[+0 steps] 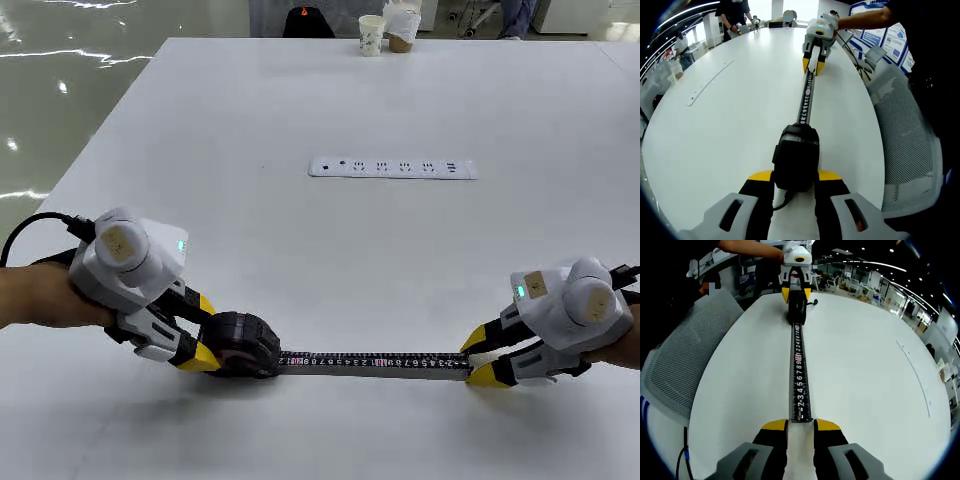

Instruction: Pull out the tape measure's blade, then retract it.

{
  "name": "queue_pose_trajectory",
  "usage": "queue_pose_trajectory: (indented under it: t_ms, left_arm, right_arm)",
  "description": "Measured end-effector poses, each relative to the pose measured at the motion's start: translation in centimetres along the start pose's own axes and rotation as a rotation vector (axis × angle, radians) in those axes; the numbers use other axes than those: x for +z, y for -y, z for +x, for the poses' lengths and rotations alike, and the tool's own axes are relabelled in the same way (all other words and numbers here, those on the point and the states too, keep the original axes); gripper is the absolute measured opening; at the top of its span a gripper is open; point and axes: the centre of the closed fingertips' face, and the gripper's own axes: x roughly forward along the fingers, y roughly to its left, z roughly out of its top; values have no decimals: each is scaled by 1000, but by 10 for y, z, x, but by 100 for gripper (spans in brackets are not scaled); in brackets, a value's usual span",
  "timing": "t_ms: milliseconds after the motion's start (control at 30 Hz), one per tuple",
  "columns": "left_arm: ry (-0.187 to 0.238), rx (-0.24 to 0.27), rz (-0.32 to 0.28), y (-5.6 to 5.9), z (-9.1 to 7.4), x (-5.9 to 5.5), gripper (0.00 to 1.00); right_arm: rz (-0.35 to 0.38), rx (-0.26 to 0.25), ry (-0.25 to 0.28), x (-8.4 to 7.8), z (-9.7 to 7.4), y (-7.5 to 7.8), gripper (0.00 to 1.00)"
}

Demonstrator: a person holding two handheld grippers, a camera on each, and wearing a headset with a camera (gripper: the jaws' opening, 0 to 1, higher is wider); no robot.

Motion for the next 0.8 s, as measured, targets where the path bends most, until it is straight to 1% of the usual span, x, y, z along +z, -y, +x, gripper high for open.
queue_pose_trajectory:
  t_ms: [133, 267, 433, 500, 667, 800]
  left_arm:
    - [-1, 8, -7, 0, 0, 0, 26]
    - [2, 12, -22, 1, -1, -3, 29]
    - [4, 33, -43, 1, -4, -8, 39]
    - [5, 34, -55, 1, -5, -10, 39]
    - [23, 48, -85, 3, -8, -13, 43]
    - [48, 64, -116, 6, -11, -13, 48]
  right_arm:
    - [12, -11, 1, -1, -3, -1, 19]
    - [30, -27, 10, -2, -7, -3, 21]
    - [56, -46, 26, -4, -11, -5, 25]
    - [67, -49, 30, -4, -12, -6, 26]
    - [87, -73, 47, -3, -16, -7, 30]
    - [99, -92, 57, -2, -19, -8, 33]
